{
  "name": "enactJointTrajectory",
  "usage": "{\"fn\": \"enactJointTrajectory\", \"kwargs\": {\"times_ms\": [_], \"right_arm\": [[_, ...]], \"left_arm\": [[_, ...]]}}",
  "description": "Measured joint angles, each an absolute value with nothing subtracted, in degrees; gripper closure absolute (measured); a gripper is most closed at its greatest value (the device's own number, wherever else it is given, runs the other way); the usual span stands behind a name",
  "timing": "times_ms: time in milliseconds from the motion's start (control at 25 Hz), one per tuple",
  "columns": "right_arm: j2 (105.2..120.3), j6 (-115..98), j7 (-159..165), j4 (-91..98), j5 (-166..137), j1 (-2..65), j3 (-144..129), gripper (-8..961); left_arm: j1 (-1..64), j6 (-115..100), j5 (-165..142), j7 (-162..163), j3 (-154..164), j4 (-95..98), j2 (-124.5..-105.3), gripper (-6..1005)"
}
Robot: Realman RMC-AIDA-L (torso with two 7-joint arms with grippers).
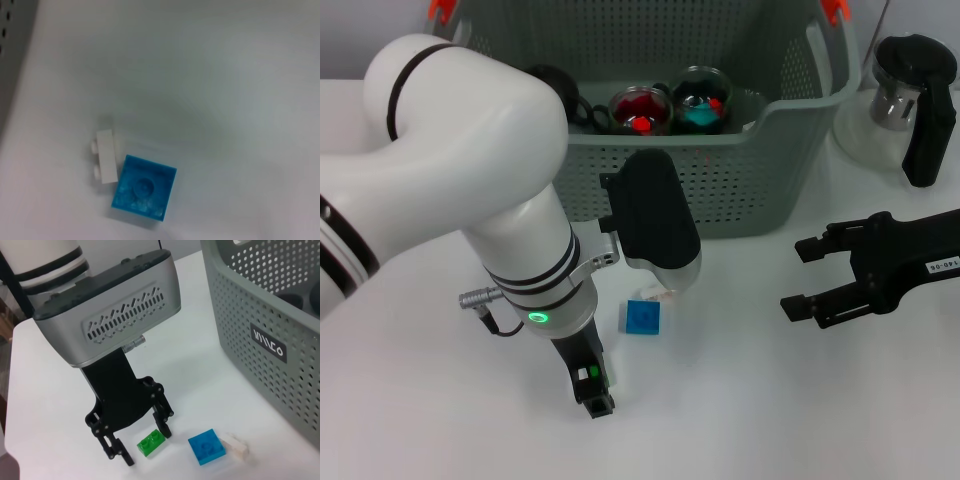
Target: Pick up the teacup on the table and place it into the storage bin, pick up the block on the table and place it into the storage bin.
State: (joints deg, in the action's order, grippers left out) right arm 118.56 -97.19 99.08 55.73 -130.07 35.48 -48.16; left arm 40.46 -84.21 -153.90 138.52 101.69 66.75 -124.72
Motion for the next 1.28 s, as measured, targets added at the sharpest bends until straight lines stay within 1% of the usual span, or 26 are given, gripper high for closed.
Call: {"fn": "enactJointTrajectory", "kwargs": {"times_ms": [400,600,760,880,960,1080,1200,1280], "right_arm": [[118.63,-97.20,99.05,55.43,-130.07,35.39,-48.16,29],[118.58,-97.21,99.05,55.31,-130.08,35.34,-48.16,30],[118.37,-97.21,98.98,54.92,-130.07,35.31,-48.16,30],[118.06,-97.12,98.93,54.18,-130.07,35.10,-48.14,31],[117.95,-97.10,98.58,53.75,-130.07,34.84,-47.97,31],[117.92,-97.08,97.83,53.46,-130.10,34.53,-47.81,31],[117.67,-97.00,97.60,53.21,-130.16,34.48,-47.93,32],[117.48,-96.94,97.59,53.03,-130.17,34.55,-48.09,32]], "left_arm": [[40.64,-84.55,-153.86,139.52,101.60,66.76,-124.63,484],[40.41,-86.28,-154.13,140.20,100.41,70.15,-124.60,595],[39.49,-90.33,-153.05,139.80,94.79,76.22,-124.49,575],[37.51,-93.01,-149.19,137.97,86.16,82.71,-124.44,560],[36.14,-94.96,-142.25,135.40,77.82,86.51,-124.32,550],[36.00,-97.48,-130.86,131.78,65.56,88.41,-123.99,534],[38.01,-97.92,-123.45,130.12,55.85,87.85,-122.87,519],[39.98,-96.29,-121.91,130.20,52.66,86.39,-121.50,509]]}}
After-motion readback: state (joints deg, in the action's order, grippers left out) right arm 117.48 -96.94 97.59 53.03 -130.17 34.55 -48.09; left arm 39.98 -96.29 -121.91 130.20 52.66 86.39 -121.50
